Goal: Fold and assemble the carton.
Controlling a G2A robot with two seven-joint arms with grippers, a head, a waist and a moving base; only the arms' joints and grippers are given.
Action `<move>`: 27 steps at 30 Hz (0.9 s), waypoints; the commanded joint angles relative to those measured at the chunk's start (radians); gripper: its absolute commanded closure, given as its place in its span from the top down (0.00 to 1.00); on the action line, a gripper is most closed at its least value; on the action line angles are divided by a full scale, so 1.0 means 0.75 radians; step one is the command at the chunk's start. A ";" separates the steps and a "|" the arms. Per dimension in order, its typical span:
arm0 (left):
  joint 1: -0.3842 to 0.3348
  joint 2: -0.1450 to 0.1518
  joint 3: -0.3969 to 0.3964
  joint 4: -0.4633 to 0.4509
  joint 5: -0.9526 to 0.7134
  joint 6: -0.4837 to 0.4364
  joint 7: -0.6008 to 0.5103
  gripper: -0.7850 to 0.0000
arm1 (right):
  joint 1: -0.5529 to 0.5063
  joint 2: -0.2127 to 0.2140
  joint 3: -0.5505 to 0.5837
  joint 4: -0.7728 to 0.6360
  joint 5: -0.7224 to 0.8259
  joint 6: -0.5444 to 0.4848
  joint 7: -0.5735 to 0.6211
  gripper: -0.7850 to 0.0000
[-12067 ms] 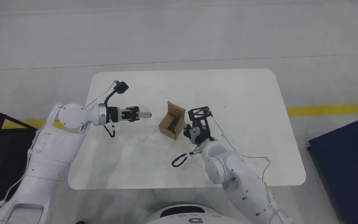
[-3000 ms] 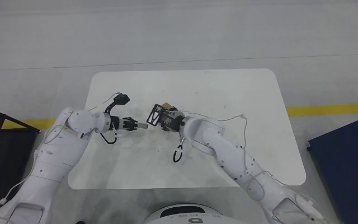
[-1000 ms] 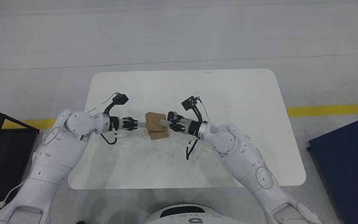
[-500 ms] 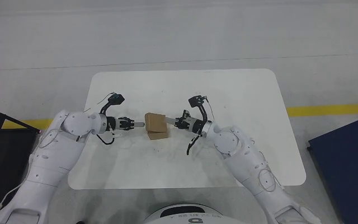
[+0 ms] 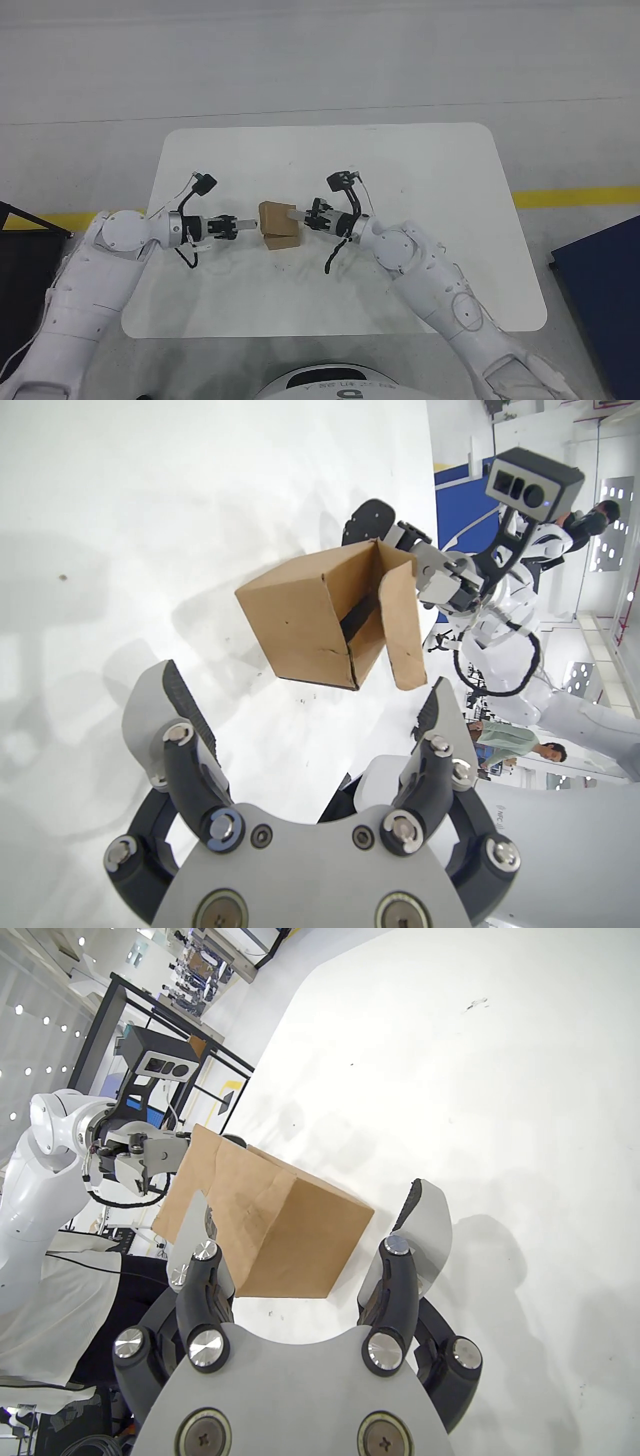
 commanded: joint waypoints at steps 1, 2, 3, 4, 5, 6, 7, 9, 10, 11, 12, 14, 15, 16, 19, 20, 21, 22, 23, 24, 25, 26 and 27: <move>-0.054 -0.015 0.058 0.037 0.010 0.027 0.000 1.00 | 0.005 0.000 -0.004 0.007 0.000 0.000 0.001 0.83; -0.079 -0.023 0.083 0.053 0.006 0.031 0.000 1.00 | 0.007 -0.001 -0.006 0.010 0.000 0.001 0.001 0.82; -0.103 -0.030 0.105 0.073 0.010 0.037 -0.004 1.00 | 0.008 -0.001 -0.008 0.013 0.004 0.003 0.003 0.82; -0.127 -0.035 0.125 0.090 0.031 0.049 -0.011 1.00 | 0.009 -0.002 -0.009 0.017 0.011 0.008 0.006 0.82; -0.148 -0.040 0.142 0.103 0.047 0.054 -0.013 1.00 | 0.011 -0.002 -0.010 0.019 0.015 0.012 0.009 0.81; -0.164 -0.043 0.154 0.117 0.056 0.057 -0.009 1.00 | 0.012 -0.002 -0.011 0.020 0.018 0.015 0.009 0.82; -0.177 -0.046 0.161 0.129 0.062 0.059 -0.006 1.00 | 0.013 -0.002 -0.012 0.022 0.018 0.016 0.009 0.82; -0.193 -0.048 0.157 0.149 0.049 0.046 -0.001 1.00 | 0.013 -0.002 -0.012 0.024 0.023 0.015 0.007 0.82; -0.194 -0.047 0.149 0.158 0.038 0.035 0.001 1.00 | 0.013 -0.001 -0.012 0.025 0.024 0.013 0.005 0.81; -0.193 -0.045 0.140 0.166 0.032 0.027 0.001 1.00 | 0.012 -0.001 -0.012 0.025 0.026 0.012 0.001 0.81; -0.190 -0.042 0.130 0.170 0.027 0.017 0.001 1.00 | 0.012 -0.001 -0.012 0.025 0.025 0.012 -0.001 0.79; -0.180 -0.036 0.113 0.170 0.022 0.006 -0.005 0.87 | 0.012 -0.001 -0.013 0.025 0.029 0.010 -0.002 0.78; -0.176 -0.034 0.108 0.166 0.026 0.004 -0.004 0.83 | 0.012 -0.001 -0.013 0.026 0.032 0.009 -0.002 0.78; -0.171 -0.033 0.104 0.161 0.027 0.004 -0.003 0.76 | 0.014 -0.001 -0.015 0.027 0.033 0.009 0.000 0.78; -0.160 -0.031 0.104 0.135 0.029 0.006 -0.003 0.69 | 0.023 -0.002 -0.021 0.036 0.039 0.012 0.003 0.81; -0.159 -0.032 0.109 0.127 0.031 0.010 -0.004 0.69 | 0.026 -0.003 -0.023 0.039 0.043 0.013 0.005 0.82; -0.159 -0.033 0.115 0.121 0.035 0.017 -0.004 0.70 | 0.029 -0.004 -0.026 0.041 0.046 0.011 0.008 0.82; -0.162 -0.035 0.122 0.116 0.040 0.025 -0.003 0.70 | 0.032 -0.004 -0.028 0.044 0.051 0.009 0.009 0.83; -0.166 -0.036 0.128 0.114 0.043 0.032 0.001 0.71 | 0.035 -0.005 -0.029 0.047 0.054 0.008 0.010 0.83; -0.169 -0.038 0.133 0.112 0.045 0.038 0.007 0.72 | 0.036 -0.005 -0.031 0.048 0.058 0.007 0.009 0.83; -0.173 -0.040 0.139 0.110 0.046 0.042 0.011 0.74 | 0.038 -0.005 -0.032 0.050 0.059 0.004 0.010 0.84; -0.177 -0.042 0.144 0.109 0.049 0.046 0.014 0.76 | 0.039 -0.006 -0.034 0.052 0.062 0.003 0.010 0.84; -0.181 -0.044 0.149 0.108 0.050 0.049 0.017 0.76 | 0.039 -0.006 -0.036 0.053 0.063 0.002 0.010 0.84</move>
